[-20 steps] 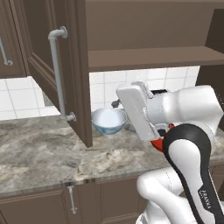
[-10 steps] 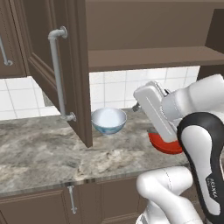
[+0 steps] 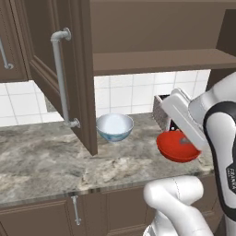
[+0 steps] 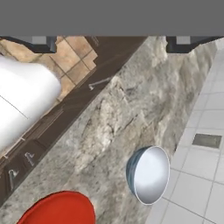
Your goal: Open the cabinet. Pick the bowls from the counter and place them in the cabinet. Then close the cabinet.
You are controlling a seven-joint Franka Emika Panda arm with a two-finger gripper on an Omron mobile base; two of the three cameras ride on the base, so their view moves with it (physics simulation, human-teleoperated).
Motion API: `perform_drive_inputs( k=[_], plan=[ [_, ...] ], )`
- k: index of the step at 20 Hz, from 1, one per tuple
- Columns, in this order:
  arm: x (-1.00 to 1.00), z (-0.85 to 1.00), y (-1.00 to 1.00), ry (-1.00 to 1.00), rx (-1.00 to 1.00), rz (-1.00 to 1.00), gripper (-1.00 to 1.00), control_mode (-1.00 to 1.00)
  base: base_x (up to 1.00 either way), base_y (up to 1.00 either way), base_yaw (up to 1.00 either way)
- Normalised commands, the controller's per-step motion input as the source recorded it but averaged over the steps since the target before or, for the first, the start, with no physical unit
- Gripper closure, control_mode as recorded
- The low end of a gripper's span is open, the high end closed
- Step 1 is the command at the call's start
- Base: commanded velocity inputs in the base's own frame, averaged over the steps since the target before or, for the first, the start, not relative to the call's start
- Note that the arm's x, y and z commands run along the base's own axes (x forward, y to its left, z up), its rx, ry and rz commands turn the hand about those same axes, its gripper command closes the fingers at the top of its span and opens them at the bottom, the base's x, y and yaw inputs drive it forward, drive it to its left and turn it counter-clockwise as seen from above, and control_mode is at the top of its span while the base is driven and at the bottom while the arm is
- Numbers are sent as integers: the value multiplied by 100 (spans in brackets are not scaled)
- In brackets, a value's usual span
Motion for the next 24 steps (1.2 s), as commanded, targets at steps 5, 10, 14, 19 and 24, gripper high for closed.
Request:
perform_drive_inputs(
  k=[5,10,14,19,24],
  plan=[
    [4,-32,-42,8,-14,-2,-100,-100,0,0,0],
    [15,-37,-20,0,-15,-1,-100,-100,0,0,0],
    [26,-36,-5,-4,-11,0,-100,-100,0,0,0],
    [51,-21,0,6,-1,0,-100,-100,0,0,0],
    [56,-22,0,0,0,0,-100,-100,0,0,0]
  ],
)
